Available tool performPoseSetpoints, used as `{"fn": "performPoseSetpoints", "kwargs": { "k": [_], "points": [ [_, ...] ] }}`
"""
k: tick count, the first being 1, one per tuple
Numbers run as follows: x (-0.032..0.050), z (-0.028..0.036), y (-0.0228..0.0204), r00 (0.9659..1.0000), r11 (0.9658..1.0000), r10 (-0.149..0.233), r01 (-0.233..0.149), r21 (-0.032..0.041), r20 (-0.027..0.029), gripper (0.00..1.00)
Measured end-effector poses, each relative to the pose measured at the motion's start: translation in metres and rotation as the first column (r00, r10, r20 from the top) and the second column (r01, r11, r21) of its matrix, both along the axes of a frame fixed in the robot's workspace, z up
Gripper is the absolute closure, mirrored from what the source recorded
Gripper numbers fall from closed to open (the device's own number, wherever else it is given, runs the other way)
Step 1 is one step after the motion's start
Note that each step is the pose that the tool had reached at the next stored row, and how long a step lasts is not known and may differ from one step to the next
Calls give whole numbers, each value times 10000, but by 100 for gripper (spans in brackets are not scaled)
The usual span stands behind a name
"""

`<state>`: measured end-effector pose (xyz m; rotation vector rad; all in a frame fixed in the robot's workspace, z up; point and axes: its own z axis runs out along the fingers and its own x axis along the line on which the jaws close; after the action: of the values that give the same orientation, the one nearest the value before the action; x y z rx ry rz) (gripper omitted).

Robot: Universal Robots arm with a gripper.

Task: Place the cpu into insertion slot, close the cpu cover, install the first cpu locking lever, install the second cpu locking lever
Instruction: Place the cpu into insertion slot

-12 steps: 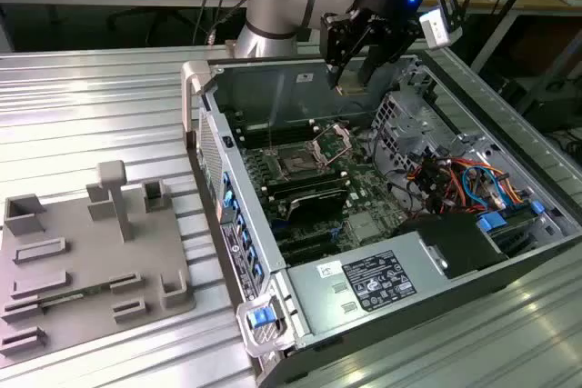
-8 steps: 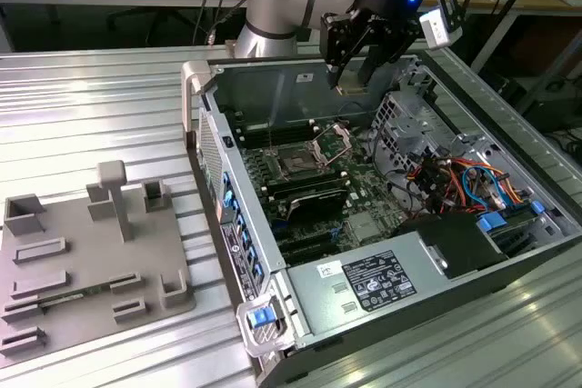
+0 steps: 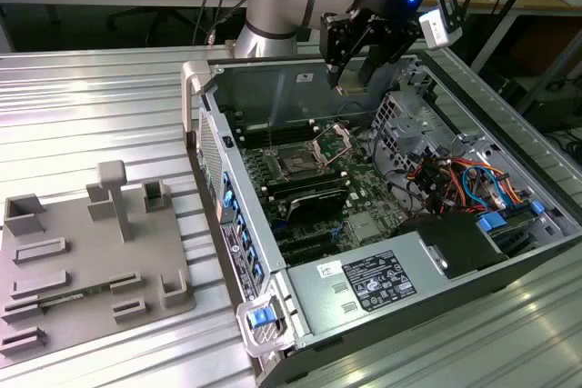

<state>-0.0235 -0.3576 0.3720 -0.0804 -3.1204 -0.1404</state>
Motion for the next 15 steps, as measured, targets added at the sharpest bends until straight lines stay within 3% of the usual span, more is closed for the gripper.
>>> {"fn": "performPoseSetpoints", "kwargs": {
  "k": [4,15],
  "points": [
    [0,-3,0,9974,9974,-715,715,0,0,45],
    [-30,-5,-8,9962,9962,-872,872,0,0,45]
  ]
}}
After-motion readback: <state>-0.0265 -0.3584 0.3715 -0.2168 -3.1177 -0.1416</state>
